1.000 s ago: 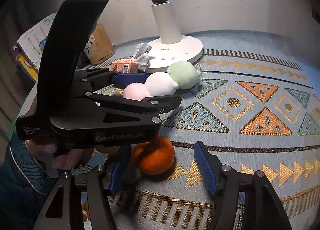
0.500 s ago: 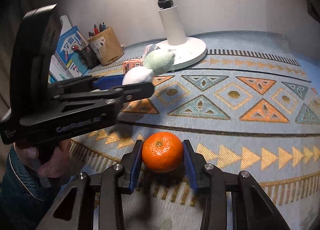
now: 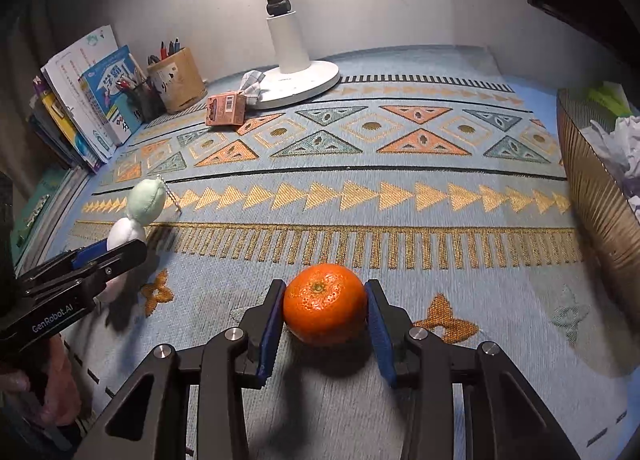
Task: Organize objects
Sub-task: 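Carry the plush and orange over the glass bowl and open both grippers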
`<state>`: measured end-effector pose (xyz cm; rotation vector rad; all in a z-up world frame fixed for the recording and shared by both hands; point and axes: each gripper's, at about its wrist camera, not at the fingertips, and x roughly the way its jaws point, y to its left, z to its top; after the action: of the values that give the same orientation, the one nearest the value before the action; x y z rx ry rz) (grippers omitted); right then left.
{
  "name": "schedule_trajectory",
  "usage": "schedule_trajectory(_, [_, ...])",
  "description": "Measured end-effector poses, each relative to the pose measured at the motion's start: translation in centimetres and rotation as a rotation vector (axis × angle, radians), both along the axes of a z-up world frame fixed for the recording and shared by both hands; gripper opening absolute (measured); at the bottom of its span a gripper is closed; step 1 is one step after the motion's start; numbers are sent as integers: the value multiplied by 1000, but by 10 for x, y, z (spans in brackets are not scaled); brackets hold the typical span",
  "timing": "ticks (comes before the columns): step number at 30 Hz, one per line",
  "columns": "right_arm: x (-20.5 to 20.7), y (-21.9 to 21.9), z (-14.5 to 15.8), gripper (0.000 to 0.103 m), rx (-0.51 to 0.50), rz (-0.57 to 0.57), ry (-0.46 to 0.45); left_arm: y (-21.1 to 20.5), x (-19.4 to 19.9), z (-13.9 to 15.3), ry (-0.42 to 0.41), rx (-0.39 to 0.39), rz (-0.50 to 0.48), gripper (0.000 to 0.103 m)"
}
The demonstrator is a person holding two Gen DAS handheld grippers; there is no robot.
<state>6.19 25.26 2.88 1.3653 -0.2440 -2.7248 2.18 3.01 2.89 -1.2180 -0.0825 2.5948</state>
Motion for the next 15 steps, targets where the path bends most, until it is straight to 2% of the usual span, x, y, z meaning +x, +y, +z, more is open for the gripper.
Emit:
schedule_trajectory(5, [10,2,-2,40,23,-11,-9,4,6,1,28,-31,29,43])
schedule_trajectory(8, [13,-3,-1,51,83,-10,-4,7,8,0,37,-63,41,43])
schedule_trajectory(15, [19,-2,-3,57,59,-11,-7,10,11,0,55,-95,42,43])
